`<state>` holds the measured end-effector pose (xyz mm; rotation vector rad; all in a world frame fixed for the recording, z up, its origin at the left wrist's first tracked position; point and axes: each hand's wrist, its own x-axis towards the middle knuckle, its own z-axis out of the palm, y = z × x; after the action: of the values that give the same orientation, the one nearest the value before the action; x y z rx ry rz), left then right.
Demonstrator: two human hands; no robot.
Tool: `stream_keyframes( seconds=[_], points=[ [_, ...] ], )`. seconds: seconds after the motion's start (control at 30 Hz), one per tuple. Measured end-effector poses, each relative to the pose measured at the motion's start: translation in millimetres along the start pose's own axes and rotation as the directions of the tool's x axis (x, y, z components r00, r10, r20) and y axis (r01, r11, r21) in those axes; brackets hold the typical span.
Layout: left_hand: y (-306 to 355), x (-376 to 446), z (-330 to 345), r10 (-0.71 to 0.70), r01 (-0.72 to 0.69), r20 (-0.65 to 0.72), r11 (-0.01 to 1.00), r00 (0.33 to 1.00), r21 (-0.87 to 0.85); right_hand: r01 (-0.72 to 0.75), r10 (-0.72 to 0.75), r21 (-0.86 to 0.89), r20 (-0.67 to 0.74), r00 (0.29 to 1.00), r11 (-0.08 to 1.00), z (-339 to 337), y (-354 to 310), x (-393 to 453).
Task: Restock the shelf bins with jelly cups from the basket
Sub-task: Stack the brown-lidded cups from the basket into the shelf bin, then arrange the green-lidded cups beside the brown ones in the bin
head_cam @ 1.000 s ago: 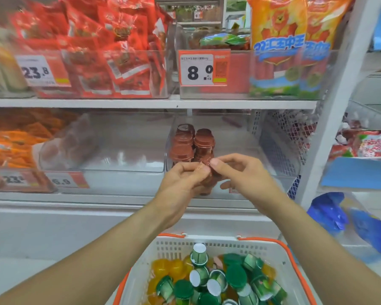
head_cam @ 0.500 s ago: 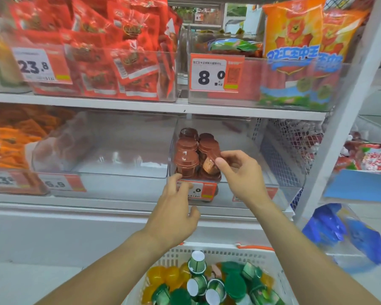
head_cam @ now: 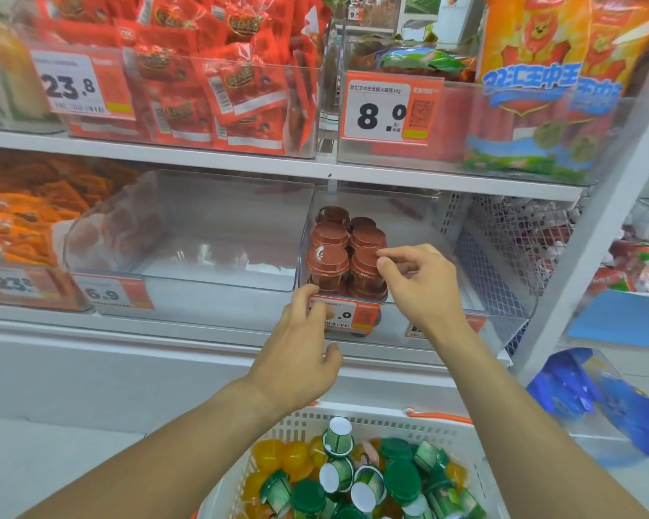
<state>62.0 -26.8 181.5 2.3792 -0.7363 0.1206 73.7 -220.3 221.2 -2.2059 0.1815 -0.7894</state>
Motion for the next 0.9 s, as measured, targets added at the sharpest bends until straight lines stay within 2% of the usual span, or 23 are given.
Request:
stream_keyframes(
  seconds=[0.27, 0.37, 0.47, 0.53, 0.57, 0.63, 0.7, 0.77, 0.8, 0.83, 0.9],
  points=[
    [-1.2, -2.1, 0.1, 0.001, -0.001, 0.011, 1.0, 1.0, 0.002, 0.002, -0.001, -0.026, 0.031, 1.0, 1.0, -2.2, 1.8, -2.1],
    [0.6, -4.0, -1.0, 0.0, -0.001, -0.015, 1.0, 1.0, -0.014, 0.054, -0.048, 0.055, -0.098, 0.994, 0.997, -3.3, 2.3, -7.6],
    [9.2, -4.3, -2.2, 0.026, -0.029, -0.124, 0.999, 0.992, -0.029, 0.202, -0.161, 0.112, -0.299, 0.94, 0.973, -8.9, -2.9, -21.6],
    [12.2, -5.6, 7.4, 0.048, -0.051, -0.091, 0.998, 0.995, -0.026, 0.299, -0.246, 0.11, -0.344, 0.906, 0.948, -13.5, -2.9, -36.1],
    [12.3, -8.5, 16.1, 0.052, -0.052, -0.019, 0.999, 0.998, -0.002, 0.343, -0.295, 0.093, -0.334, 0.895, 0.935, -14.7, -0.2, -44.7],
    [8.2, -20.6, 41.3, 0.015, -0.031, 0.204, 0.997, 0.979, 0.074, 0.397, -0.367, 0.071, -0.264, 0.892, 0.915, -14.8, 13.0, -65.6],
    [-0.1, -37.6, 68.9, -0.104, 0.03, 0.456, 0.986, 0.884, 0.167, 0.378, -0.368, 0.067, -0.129, 0.921, 0.923, -9.7, 37.6, -90.4],
    [-10.7, -54.8, 95.1, -0.233, 0.089, 0.613, 0.962, 0.755, 0.257, 0.279, -0.277, -0.008, 0.113, 0.954, 0.96, -2.4, 72.7, -118.2],
    [-15.4, -62.9, 106.6, -0.292, 0.149, 0.641, 0.952, 0.71, 0.268, 0.213, -0.183, -0.081, 0.276, 0.944, 0.974, 1.0, 91.6, -130.6],
    [-19.9, -70.7, 118.3, -0.34, 0.241, 0.638, 0.94, 0.691, 0.24, 0.157, -0.064, -0.175, 0.445, 0.893, 0.972, 3.1, 109.3, -142.1],
    [-23.3, -86.7, 139.2, -0.41, 0.435, 0.589, 0.894, 0.697, 0.108, 0.143, 0.17, -0.377, 0.683, 0.71, 0.915, 4.1, 138.1, -163.7]
  ],
)
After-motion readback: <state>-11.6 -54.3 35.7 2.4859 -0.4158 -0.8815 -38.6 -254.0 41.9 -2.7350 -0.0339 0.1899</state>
